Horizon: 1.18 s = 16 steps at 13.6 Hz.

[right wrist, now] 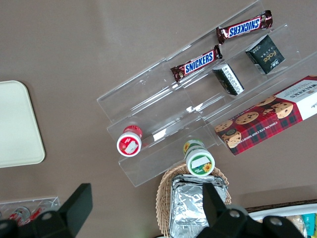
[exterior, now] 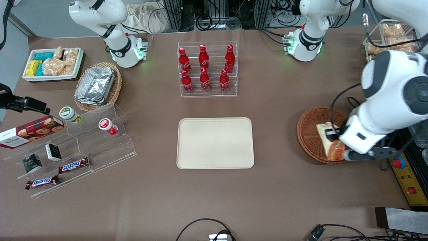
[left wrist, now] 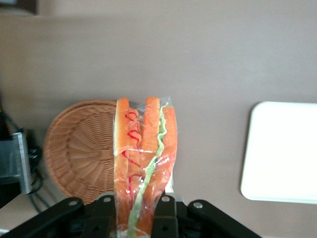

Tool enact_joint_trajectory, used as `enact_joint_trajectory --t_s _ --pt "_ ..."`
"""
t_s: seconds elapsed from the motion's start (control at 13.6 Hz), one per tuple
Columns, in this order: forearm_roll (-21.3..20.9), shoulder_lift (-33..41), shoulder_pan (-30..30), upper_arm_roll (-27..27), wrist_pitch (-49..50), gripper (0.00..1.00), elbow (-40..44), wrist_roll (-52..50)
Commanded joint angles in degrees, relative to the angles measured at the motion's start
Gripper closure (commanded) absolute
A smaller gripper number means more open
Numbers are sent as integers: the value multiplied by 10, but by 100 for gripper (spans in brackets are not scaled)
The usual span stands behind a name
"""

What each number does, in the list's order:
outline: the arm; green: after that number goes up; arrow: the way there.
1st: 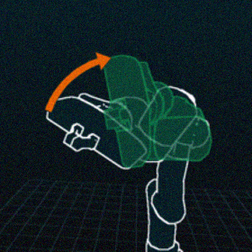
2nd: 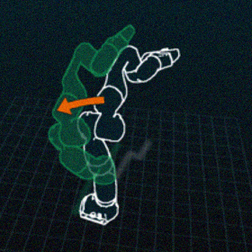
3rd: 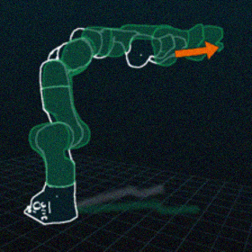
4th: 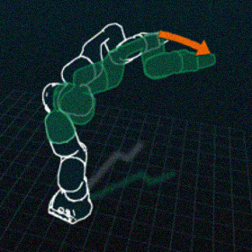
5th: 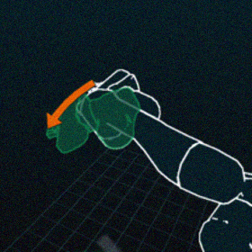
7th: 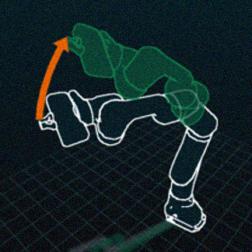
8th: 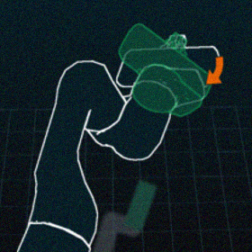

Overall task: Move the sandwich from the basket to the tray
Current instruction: 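Lift the sandwich and carry it with the left gripper to the tray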

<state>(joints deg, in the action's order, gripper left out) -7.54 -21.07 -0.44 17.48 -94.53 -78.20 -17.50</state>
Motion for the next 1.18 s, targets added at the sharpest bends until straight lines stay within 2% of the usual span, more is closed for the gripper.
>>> enact_joint_trajectory --t_s 0.0,0.29,0.44,0.88,1.1 --pt "-3 -53 57 -6 8 100 59 -3" --pt "-3 -159 143 -6 -19 100 147 -93" --pt "-4 -189 176 -9 -53 100 147 -96" --pt "3 -295 217 -8 -161 100 143 -142" --pt "4 -317 222 -8 -177 100 123 -178"
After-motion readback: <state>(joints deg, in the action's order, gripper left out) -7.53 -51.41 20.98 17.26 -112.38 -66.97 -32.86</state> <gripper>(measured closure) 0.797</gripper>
